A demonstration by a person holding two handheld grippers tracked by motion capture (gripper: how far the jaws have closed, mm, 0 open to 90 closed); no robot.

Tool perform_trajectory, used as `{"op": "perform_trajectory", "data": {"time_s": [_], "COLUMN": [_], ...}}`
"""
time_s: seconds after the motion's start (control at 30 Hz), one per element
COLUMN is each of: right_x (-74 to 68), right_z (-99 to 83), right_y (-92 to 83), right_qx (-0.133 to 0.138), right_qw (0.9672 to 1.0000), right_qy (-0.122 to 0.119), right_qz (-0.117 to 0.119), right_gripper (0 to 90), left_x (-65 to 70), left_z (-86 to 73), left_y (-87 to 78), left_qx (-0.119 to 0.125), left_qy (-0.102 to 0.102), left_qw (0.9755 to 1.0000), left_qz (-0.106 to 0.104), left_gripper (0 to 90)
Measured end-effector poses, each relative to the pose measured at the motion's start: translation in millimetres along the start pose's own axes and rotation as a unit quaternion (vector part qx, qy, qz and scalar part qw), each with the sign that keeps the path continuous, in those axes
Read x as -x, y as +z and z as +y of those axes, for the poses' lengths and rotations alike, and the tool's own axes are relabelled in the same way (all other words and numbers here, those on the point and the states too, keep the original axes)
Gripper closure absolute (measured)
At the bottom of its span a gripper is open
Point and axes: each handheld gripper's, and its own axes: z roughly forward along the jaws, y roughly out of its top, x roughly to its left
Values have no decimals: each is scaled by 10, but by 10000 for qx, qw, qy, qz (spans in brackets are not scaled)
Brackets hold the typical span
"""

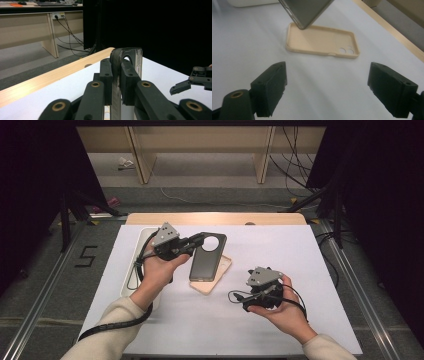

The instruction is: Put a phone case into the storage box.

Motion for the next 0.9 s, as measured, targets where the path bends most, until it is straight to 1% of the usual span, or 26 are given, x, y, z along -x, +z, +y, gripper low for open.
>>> {"op": "perform_trajectory", "data": {"time_s": [0.07,0.17,0.27,0.43,0.63,0.77,0.9], "right_x": [11,32,71,131,157,159,147], "right_z": [-13,-29,-42,-68,-102,-116,-115], "right_y": [8,6,-14,-46,-55,-51,-47], "right_qx": [20,91,208,339,339,322,326], "right_qw": [10000,9997,9989,9972,9963,9964,9964], "right_qy": [73,194,402,653,786,781,770], "right_qz": [42,82,119,98,116,99,106], "right_gripper": [166,165,165,164,165,165,164], "left_x": [-28,-65,-99,-151,-217,-277,-340], "left_z": [18,42,57,82,128,168,193], "left_y": [-31,-74,-110,-159,-204,-236,-261], "left_qx": [39,71,100,136,230,275,275], "left_qy": [-33,-12,3,24,59,104,88], "left_qw": [10000,10000,9999,9997,9995,9993,9992], "left_qz": [5,58,121,182,198,218,262], "left_gripper": [815,815,815,814,814,814,814]}}
